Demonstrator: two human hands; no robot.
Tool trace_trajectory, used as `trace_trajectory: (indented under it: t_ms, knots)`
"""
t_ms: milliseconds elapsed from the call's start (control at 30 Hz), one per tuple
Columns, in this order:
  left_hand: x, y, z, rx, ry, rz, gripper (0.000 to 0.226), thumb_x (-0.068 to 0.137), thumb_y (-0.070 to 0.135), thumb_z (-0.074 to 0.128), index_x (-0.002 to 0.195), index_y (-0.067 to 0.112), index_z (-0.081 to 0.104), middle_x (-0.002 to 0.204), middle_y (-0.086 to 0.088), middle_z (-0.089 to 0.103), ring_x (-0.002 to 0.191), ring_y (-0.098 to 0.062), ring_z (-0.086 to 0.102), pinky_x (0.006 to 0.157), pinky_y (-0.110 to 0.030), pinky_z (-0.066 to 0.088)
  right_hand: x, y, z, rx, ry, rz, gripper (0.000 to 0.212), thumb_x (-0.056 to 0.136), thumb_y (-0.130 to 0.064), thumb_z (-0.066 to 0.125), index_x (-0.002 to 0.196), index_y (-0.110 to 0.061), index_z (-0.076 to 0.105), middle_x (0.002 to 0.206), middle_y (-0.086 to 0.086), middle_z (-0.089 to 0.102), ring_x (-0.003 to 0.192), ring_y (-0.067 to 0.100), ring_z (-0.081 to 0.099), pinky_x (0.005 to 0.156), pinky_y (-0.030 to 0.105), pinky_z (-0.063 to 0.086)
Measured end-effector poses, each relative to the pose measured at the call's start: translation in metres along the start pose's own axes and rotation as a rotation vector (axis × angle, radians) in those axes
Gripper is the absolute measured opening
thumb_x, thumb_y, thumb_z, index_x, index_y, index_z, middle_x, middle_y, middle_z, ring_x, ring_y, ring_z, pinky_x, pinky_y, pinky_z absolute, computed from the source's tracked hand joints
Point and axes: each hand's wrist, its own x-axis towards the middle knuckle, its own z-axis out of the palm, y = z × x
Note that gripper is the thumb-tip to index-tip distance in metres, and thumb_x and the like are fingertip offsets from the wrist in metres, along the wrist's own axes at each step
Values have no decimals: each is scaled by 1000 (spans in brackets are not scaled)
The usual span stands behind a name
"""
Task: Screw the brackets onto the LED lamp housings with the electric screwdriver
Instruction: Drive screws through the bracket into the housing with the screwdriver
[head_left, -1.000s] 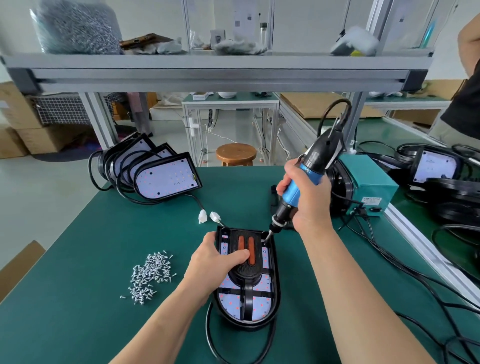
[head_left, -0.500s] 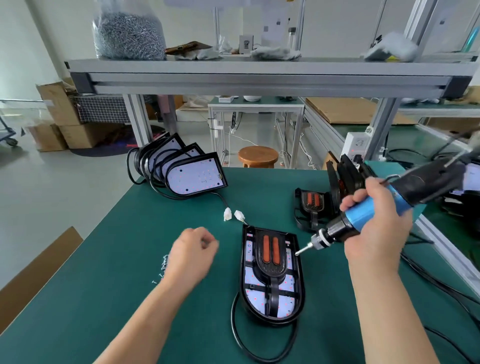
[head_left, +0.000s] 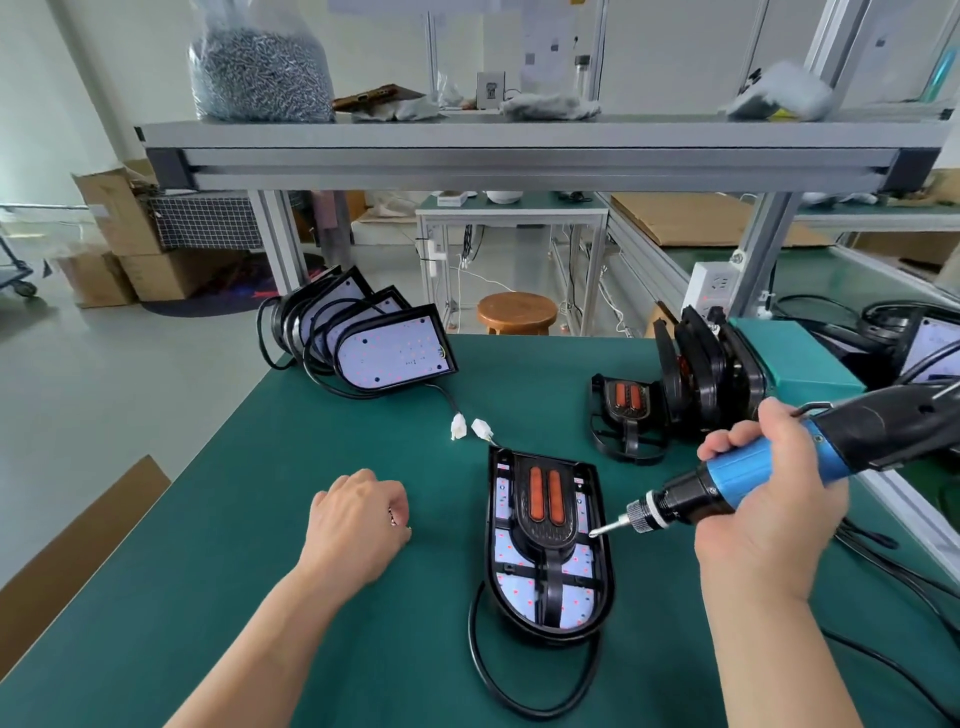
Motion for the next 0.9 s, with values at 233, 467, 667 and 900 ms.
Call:
trace_trajectory:
  t_ms: [233,467,667,900]
  knots:
    - [-9,9,-4,-271,145,-12,12,89,15,58,78,19,57,84,5,60,84,-21,58,68,-27,41,-7,1,1,29,14,20,14,84,-17,71,84,-20,57,63,-4,54,55,17,53,60,26,51]
    - [-41,62,-23,-976,25,171,27,82,-2,75,87,20,61,77,-2,73,65,-7,59,67,-18,49,-10,-4,5,73,50,73,15,90,-16,68,87,-16,53,64,-4,52,55,17,52,60,25,48]
    - [-53,85,-20,-1090,-58,297,38,80,-8,74,97,25,66,78,2,71,72,-8,60,74,-19,51,-13,-12,7,148,65,142,16,95,-17,64,88,-15,50,66,-4,51,55,14,52,59,25,48]
    - [-56,90,-15,-1081,-91,303,46,81,-6,74,97,37,67,82,0,72,76,-10,61,78,-24,51,-15,-16,9,157,83,187,19,97,-20,62,82,-16,52,63,-5,51,53,12,52,57,23,47]
